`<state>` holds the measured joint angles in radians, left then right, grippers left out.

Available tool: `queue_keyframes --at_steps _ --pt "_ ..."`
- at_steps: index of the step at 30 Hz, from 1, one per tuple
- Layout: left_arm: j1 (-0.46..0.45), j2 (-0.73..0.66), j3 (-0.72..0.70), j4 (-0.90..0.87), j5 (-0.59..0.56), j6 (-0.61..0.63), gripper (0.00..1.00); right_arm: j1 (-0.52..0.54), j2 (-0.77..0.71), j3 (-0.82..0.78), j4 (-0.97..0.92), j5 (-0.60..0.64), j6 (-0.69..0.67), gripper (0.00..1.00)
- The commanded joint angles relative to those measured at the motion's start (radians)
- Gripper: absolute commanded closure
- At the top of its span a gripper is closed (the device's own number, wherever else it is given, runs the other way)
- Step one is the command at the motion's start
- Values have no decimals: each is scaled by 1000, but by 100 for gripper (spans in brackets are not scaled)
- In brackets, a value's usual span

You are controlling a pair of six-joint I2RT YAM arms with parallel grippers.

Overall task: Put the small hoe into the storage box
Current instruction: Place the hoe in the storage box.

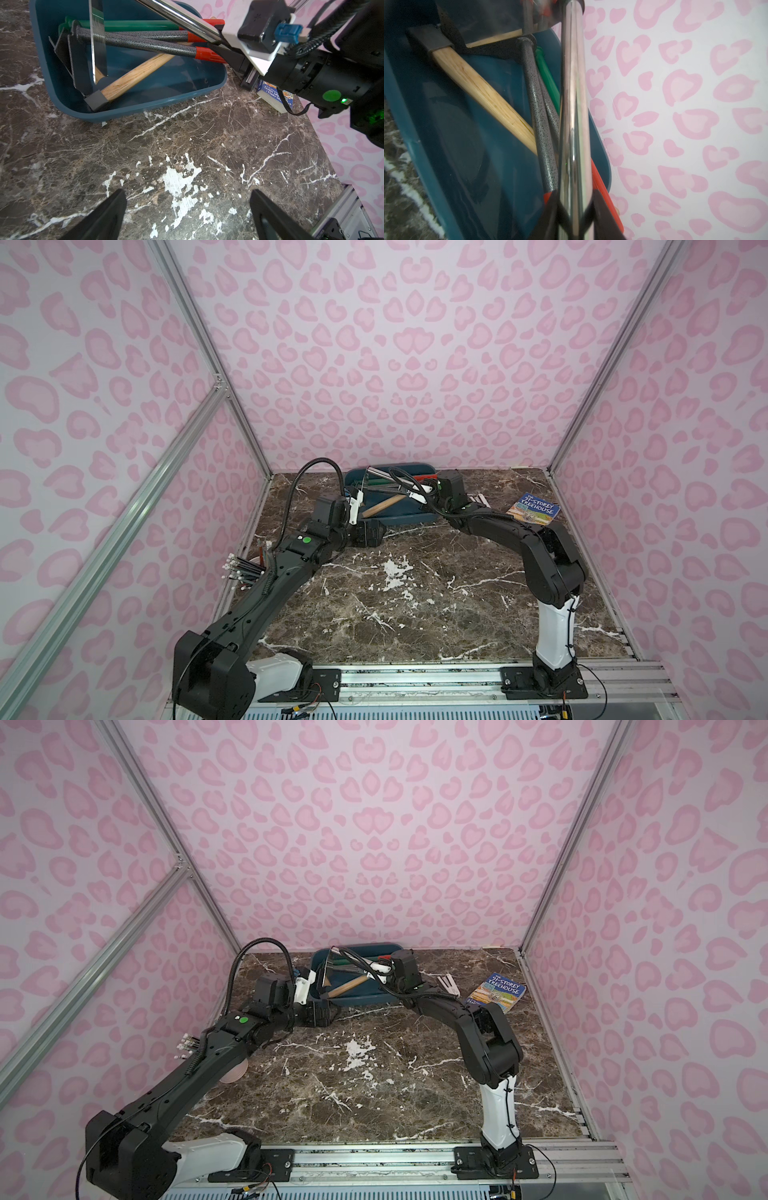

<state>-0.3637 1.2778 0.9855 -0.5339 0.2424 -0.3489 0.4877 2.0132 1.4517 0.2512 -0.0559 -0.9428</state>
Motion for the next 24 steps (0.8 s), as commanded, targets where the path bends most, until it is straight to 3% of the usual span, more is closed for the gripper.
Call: queue_keyframes --at_steps 1,24 --pt "5 0 9 25 0 6 4 4 16 34 75 -31 0 100" --pt "28 9 -11 28 9 15 4 9 146 169 34 -84 -14 100"
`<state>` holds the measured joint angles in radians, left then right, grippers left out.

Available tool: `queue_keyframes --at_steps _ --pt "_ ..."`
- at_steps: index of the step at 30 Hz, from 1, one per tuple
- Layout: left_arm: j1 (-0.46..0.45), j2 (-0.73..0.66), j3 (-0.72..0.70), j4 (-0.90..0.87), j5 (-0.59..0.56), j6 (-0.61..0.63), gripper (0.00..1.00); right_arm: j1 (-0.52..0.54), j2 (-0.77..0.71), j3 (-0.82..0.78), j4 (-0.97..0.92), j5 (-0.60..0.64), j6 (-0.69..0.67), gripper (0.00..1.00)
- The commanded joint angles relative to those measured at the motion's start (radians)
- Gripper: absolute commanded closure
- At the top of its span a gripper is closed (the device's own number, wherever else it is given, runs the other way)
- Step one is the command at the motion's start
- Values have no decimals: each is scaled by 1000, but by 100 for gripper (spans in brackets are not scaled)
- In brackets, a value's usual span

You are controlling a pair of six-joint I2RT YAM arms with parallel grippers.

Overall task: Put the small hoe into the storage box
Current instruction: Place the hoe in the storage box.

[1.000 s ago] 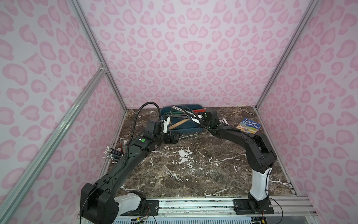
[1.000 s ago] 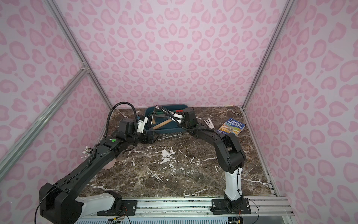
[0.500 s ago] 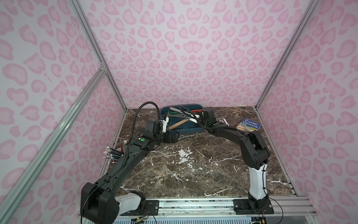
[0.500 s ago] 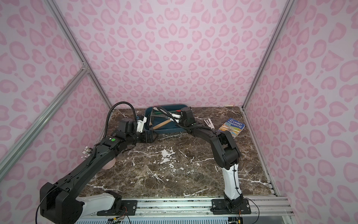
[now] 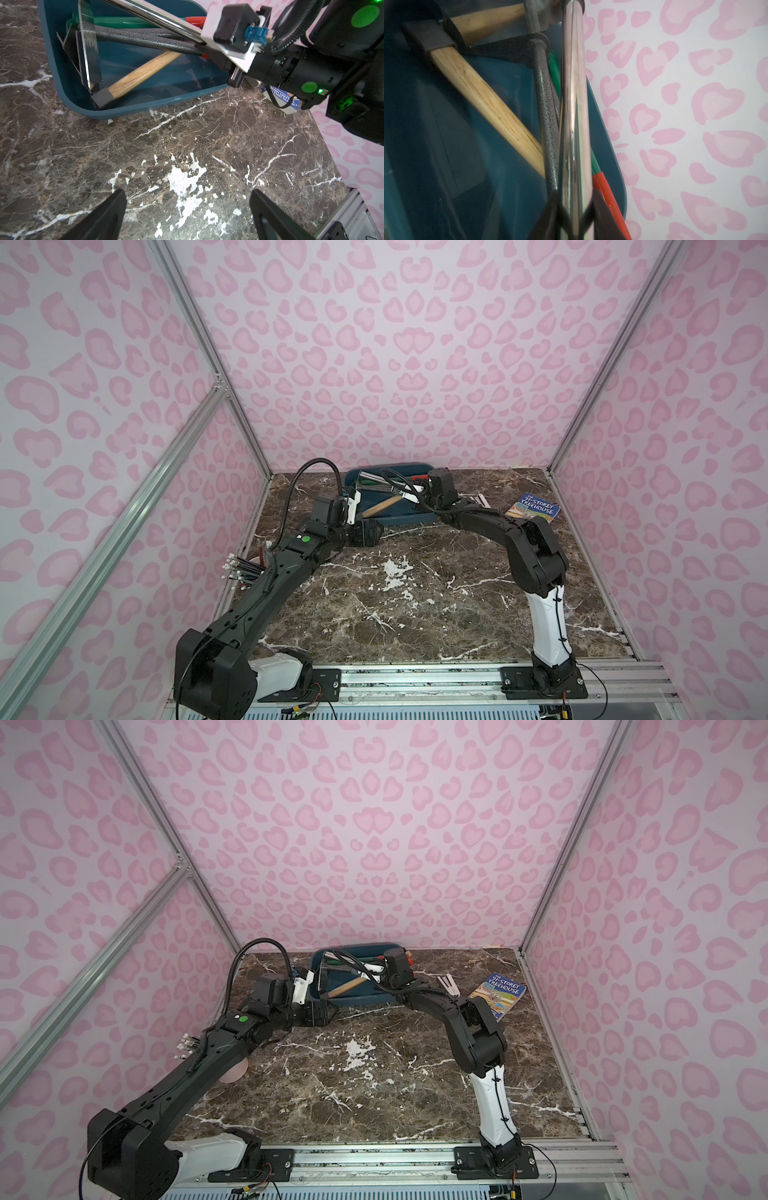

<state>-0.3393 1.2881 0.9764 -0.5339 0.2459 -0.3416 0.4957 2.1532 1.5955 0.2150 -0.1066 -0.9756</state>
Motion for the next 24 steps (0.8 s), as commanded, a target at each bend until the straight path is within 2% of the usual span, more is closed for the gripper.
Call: queue_keyframes --at_steps 1,24 --pt "4 -1 -4 28 4 7 4 0 12 29 70 -37 22 100" --pt "19 -21 -17 14 1 15 4 -4 123 122 81 -65 26 100"
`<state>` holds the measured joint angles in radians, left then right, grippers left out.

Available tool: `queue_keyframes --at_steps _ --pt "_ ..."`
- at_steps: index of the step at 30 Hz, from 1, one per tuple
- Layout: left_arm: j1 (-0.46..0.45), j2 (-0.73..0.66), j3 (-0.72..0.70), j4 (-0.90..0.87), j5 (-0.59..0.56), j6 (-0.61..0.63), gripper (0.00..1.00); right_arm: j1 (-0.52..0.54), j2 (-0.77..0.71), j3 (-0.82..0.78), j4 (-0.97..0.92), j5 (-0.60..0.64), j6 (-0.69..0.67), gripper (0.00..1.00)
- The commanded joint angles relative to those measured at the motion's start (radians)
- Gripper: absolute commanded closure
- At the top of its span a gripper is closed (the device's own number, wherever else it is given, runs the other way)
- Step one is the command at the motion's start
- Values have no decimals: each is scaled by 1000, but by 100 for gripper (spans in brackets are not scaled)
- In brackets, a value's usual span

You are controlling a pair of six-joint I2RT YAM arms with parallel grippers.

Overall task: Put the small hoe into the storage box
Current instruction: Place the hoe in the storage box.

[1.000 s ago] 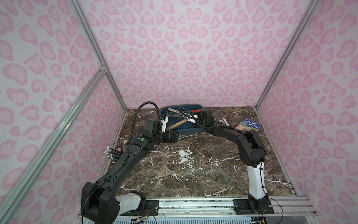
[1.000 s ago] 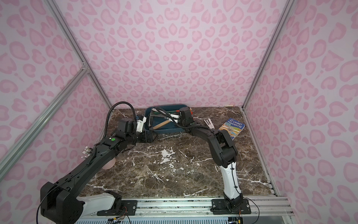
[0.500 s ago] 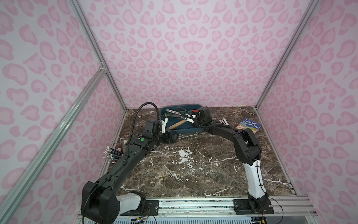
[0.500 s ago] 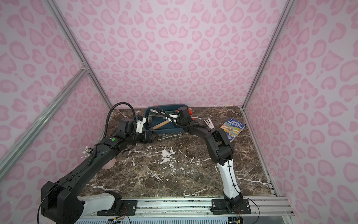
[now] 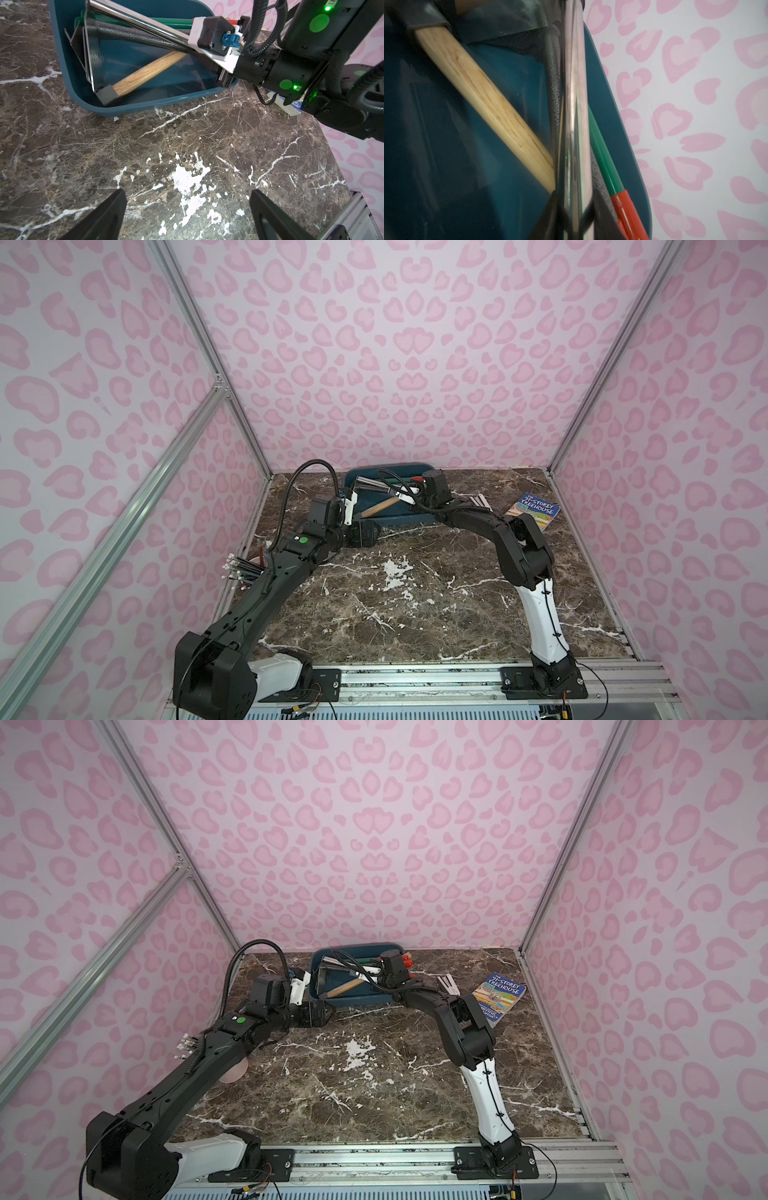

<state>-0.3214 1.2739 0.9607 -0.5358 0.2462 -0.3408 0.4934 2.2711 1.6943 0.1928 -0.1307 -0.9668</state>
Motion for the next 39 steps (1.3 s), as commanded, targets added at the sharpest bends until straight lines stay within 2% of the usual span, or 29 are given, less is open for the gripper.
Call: queue_keyframes --at_steps 1,7,21,23,25,32,39 --pt "3 -5 -3 16 1 13 4 -4 9 25 105 -41 18 100" --pt "2 -4 -7 20 3 13 4 -11 12 29 115 -52 51 99" --pt "5 2 -7 22 11 17 4 -11 6 18 106 -41 65 71" --pt "7 2 -6 25 14 17 4 -11 5 16 110 -35 66 69" --pt "6 4 -3 23 13 17 4 -11 4 12 118 -28 71 63" --pt "7 4 -3 22 15 19 4 -3 10 15 119 -13 65 59" --pt "9 2 -5 20 15 23 3 -3 2 16 103 -30 74 45"
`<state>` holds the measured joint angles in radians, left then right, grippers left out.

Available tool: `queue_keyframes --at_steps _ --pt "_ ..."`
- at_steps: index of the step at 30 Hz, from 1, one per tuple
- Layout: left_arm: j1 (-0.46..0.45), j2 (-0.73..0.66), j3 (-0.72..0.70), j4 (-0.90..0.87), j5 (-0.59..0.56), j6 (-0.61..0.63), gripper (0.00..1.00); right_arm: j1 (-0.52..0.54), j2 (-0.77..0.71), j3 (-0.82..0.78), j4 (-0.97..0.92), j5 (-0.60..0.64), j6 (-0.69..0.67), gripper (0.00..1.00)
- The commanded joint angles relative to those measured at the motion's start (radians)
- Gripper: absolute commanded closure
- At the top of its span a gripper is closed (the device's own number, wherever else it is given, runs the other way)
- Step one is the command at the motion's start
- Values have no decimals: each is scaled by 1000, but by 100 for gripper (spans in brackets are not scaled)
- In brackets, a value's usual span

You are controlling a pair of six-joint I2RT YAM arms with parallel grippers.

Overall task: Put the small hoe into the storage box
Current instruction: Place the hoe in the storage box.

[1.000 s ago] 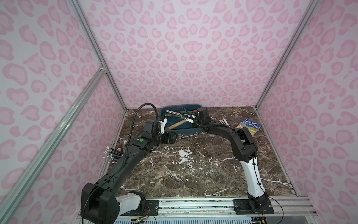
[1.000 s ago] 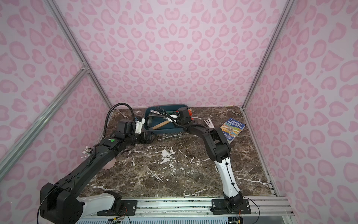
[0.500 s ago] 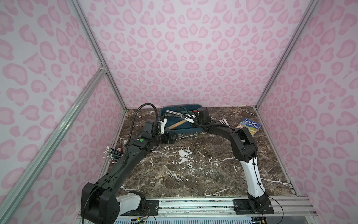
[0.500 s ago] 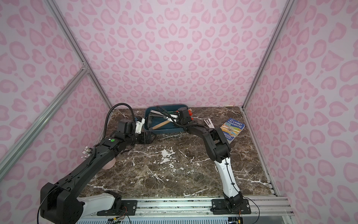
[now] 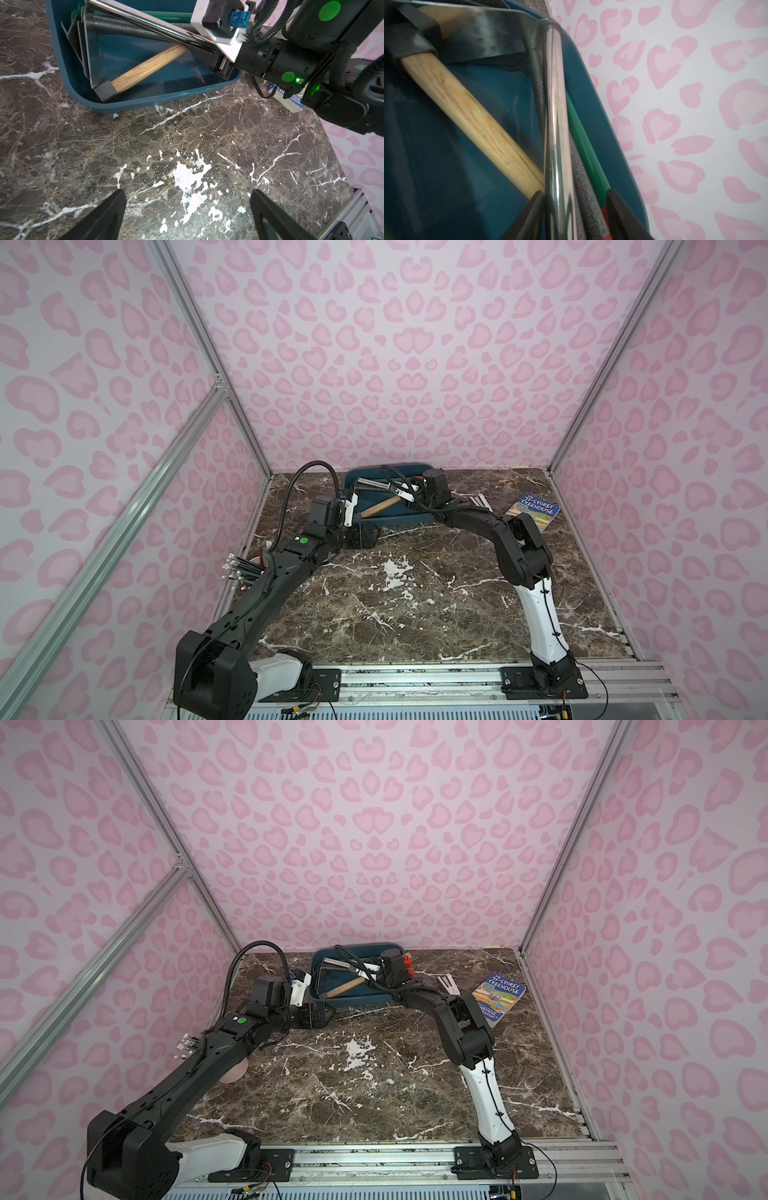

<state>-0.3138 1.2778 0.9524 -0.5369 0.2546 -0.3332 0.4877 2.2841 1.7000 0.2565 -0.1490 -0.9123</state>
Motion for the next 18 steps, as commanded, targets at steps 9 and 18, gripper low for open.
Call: queue_keyframes --at_steps 9,18 --pt "4 -11 -2 19 6 13 4 1 -21 9 35 -33 42 18" --pt "8 -21 -12 13 3 15 4 1 -35 4 15 -52 75 4"
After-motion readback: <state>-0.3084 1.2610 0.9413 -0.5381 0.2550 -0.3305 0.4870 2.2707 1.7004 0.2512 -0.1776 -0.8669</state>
